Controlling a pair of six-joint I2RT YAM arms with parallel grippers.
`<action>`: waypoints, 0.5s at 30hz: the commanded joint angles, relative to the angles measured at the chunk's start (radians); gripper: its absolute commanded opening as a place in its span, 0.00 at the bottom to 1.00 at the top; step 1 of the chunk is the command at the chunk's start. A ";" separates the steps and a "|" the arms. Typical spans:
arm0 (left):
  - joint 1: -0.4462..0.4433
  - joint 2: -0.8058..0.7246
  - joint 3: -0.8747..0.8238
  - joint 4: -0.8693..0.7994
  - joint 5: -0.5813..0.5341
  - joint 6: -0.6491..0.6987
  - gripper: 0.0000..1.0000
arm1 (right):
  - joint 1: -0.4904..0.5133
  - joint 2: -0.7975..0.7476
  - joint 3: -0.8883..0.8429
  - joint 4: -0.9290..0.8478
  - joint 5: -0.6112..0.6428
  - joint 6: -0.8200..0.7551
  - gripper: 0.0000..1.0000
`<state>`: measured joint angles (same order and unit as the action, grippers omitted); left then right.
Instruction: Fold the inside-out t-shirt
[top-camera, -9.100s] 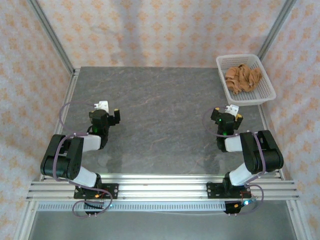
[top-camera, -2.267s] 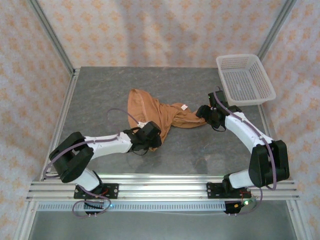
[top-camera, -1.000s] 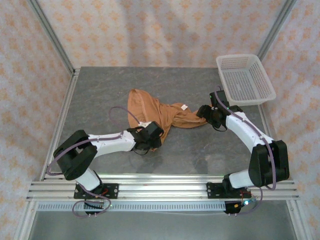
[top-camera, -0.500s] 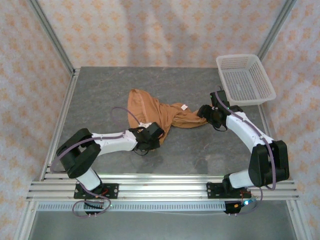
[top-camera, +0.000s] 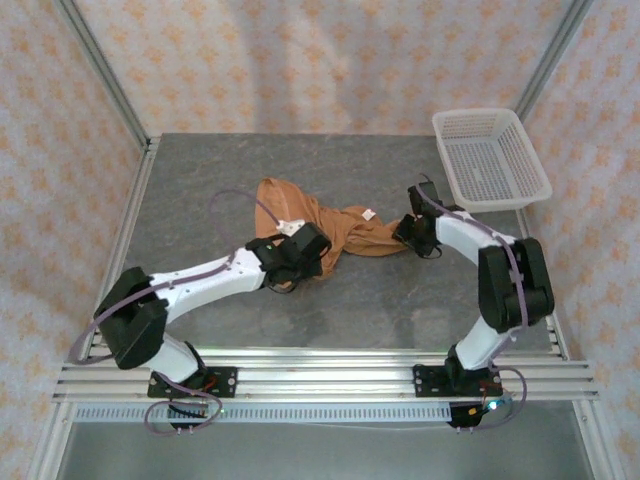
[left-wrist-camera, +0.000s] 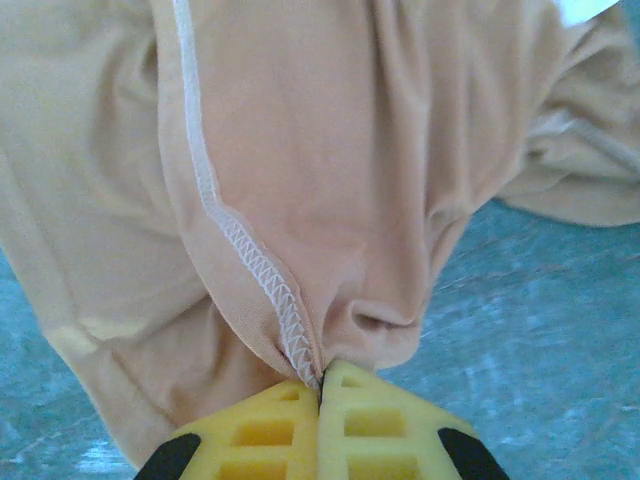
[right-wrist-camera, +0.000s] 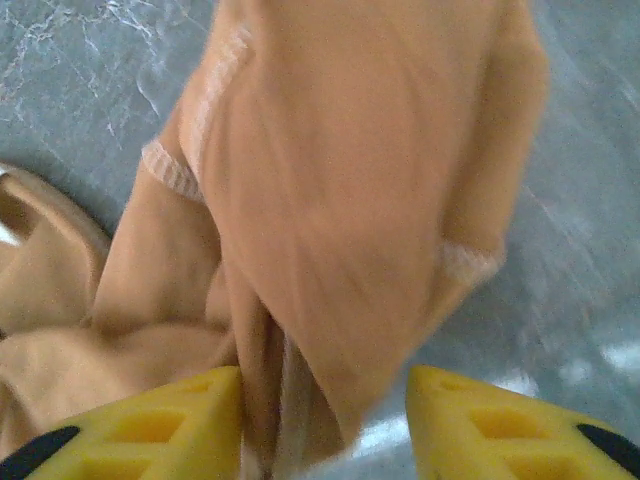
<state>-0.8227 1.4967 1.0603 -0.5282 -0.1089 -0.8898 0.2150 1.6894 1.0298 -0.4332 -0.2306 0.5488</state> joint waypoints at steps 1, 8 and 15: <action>0.052 -0.078 0.048 -0.135 -0.083 0.067 0.00 | -0.007 0.054 0.106 0.030 0.084 -0.001 0.13; 0.307 -0.250 0.186 -0.242 -0.038 0.221 0.00 | -0.008 -0.123 0.281 -0.117 0.162 -0.052 0.00; 0.430 -0.298 0.490 -0.313 -0.041 0.312 0.00 | -0.007 -0.366 0.460 -0.172 0.068 -0.048 0.00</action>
<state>-0.4042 1.2324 1.4551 -0.7670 -0.1173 -0.6525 0.2123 1.4002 1.4242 -0.5461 -0.1413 0.5186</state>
